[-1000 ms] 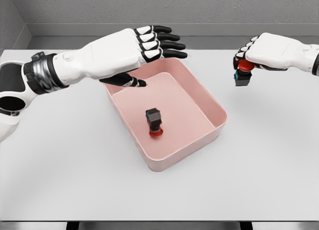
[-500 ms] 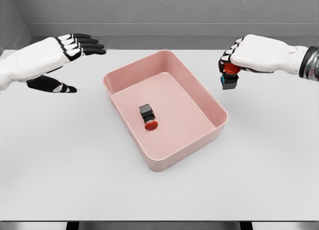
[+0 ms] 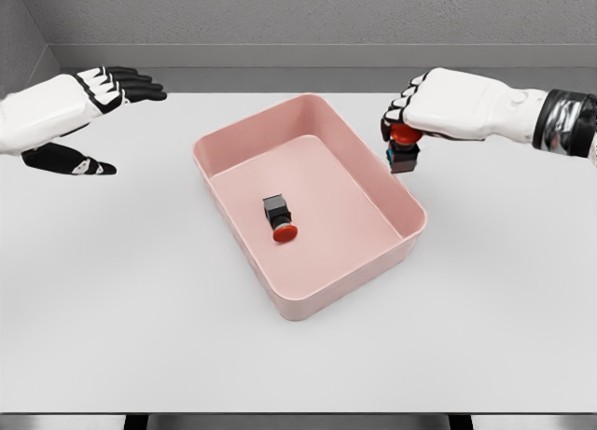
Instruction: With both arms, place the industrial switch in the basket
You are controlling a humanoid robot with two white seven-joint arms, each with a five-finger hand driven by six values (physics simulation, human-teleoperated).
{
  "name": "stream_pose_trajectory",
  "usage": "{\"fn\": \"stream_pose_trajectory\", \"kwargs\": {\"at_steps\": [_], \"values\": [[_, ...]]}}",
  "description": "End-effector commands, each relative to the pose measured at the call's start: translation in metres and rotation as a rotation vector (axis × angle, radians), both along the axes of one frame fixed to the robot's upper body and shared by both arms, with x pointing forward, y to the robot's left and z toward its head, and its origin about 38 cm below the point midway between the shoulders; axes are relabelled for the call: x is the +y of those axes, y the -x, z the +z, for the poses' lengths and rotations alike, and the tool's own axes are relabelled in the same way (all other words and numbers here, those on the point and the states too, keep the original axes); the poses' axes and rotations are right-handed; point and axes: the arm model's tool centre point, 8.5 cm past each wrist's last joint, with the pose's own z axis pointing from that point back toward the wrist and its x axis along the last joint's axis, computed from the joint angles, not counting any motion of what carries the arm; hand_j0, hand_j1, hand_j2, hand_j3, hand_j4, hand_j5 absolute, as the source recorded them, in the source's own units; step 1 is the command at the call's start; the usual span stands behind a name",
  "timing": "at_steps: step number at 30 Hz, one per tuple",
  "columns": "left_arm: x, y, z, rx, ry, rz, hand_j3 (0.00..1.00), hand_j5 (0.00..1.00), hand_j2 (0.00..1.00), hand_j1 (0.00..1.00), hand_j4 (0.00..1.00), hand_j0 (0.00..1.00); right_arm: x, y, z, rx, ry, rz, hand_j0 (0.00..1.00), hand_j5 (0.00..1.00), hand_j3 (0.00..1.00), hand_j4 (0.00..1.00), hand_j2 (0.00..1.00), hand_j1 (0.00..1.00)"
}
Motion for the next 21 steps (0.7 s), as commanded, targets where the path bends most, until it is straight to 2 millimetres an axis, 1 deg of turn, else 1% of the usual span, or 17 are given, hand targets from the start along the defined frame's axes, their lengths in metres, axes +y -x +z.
{"fn": "stream_pose_trajectory", "kwargs": {"at_steps": [1, 7, 9, 14, 17, 18, 19, 20, 21], "values": [[0.001, 0.000, 0.001, 0.002, 0.005, 0.003, 1.00, 1.00, 1.00, 1.00, 1.00, 1.00, 0.010, 0.000, -0.001, 0.006, -0.015, 0.019, 0.45, 0.45, 0.45, 0.45, 0.45, 0.45], [0.002, 0.000, 0.001, 0.002, 0.008, 0.005, 1.00, 1.00, 1.00, 1.00, 1.00, 1.00, 0.024, -0.001, 0.000, 0.002, -0.035, 0.047, 0.46, 0.46, 0.46, 0.46, 0.46, 0.46], [0.002, 0.000, 0.000, 0.003, 0.008, 0.006, 1.00, 1.00, 1.00, 1.00, 1.00, 1.00, 0.033, 0.000, -0.002, 0.006, -0.048, 0.066, 0.46, 0.46, 0.46, 0.46, 0.46, 0.46], [0.002, 0.000, 0.000, 0.004, 0.008, 0.007, 1.00, 1.00, 1.00, 1.00, 1.00, 1.00, 0.043, 0.000, -0.002, 0.007, -0.061, 0.086, 0.46, 0.46, 0.46, 0.46, 0.46, 0.46], [0.002, 0.000, 0.000, 0.004, 0.011, 0.005, 1.00, 1.00, 1.00, 1.00, 1.00, 1.00, 0.050, 0.000, -0.003, 0.007, -0.074, 0.100, 0.48, 0.48, 0.48, 0.48, 0.48, 0.48], [0.002, 0.000, 0.000, 0.004, 0.011, 0.005, 1.00, 1.00, 1.00, 1.00, 1.00, 1.00, 0.055, 0.001, -0.003, 0.009, -0.080, 0.110, 0.52, 0.52, 0.52, 0.52, 0.52, 0.52], [0.002, 0.000, 0.000, 0.004, 0.011, 0.005, 1.00, 1.00, 1.00, 1.00, 1.00, 1.00, 0.057, 0.001, -0.003, 0.008, -0.084, 0.114, 0.63, 0.63, 0.63, 0.63, 0.63, 0.63], [0.001, 0.000, 0.000, 0.003, 0.012, 0.003, 1.00, 1.00, 1.00, 1.00, 1.00, 1.00, 0.059, 0.001, -0.003, 0.009, -0.087, 0.117, 0.81, 0.81, 0.81, 0.81, 0.81, 0.81], [0.001, 0.000, 0.000, 0.003, 0.012, 0.003, 1.00, 1.00, 1.00, 1.00, 1.00, 1.00, 0.059, 0.001, -0.003, 0.009, -0.087, 0.117, 0.92, 0.92, 0.92, 0.92, 0.92, 0.92]]}}
